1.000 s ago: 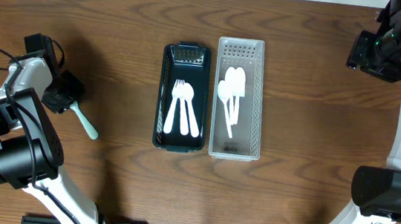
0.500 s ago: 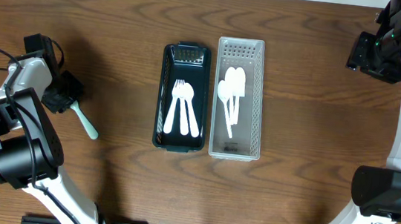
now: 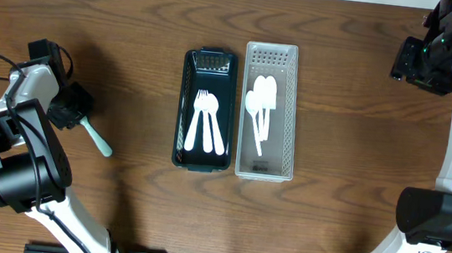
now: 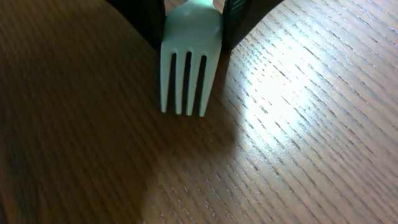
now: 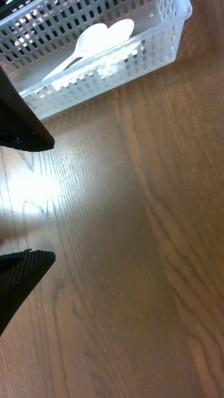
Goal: Pack container
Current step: 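Move left gripper to the mint-green fork and grasp it, then carry the mint-green fork into the black basket and release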
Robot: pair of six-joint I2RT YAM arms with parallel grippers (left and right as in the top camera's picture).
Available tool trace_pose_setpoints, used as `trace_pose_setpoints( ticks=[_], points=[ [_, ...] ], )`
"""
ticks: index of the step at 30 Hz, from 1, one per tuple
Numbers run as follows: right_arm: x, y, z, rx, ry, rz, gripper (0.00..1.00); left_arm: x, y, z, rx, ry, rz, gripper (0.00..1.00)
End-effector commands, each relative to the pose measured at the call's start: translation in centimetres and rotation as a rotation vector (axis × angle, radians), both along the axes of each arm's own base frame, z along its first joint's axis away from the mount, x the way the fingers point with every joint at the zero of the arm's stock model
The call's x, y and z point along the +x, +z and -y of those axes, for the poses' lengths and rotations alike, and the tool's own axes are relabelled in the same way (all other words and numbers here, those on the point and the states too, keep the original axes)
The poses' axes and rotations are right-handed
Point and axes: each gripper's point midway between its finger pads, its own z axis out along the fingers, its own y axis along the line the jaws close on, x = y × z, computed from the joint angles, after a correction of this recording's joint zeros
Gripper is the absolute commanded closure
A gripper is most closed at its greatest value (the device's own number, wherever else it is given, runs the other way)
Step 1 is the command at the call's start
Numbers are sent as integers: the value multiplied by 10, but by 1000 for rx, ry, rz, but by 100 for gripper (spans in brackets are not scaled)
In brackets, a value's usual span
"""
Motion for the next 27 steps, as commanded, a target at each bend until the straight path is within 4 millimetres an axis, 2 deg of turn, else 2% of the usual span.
trace_pose_setpoints(
  ticks=[1, 14, 15, 18, 22, 24, 27],
  points=[
    [-1, 0, 0, -2, 5, -5, 46, -15, -23, 4, -21, -20, -81, 71],
    [-1, 0, 0, -2, 5, -4, 46, -21, -16, 7, -27, -73, -98, 81],
    [-1, 0, 0, -2, 5, -3, 46, -21, -13, 7, -26, -79, -96, 85],
    [1, 0, 0, -2, 5, 3, 46, -19, 3, 7, -13, -91, -69, 90],
    [2, 1, 0, -2, 5, 8, 46, -12, 40, 13, 19, -131, -7, 90],
    [3, 1, 1, -3, 5, 15, 46, -9, 61, 22, 32, -160, 22, 90],
    [6, 2, 1, -4, 5, 27, 46, -9, 93, 46, 44, -226, 52, 91]
  ],
)
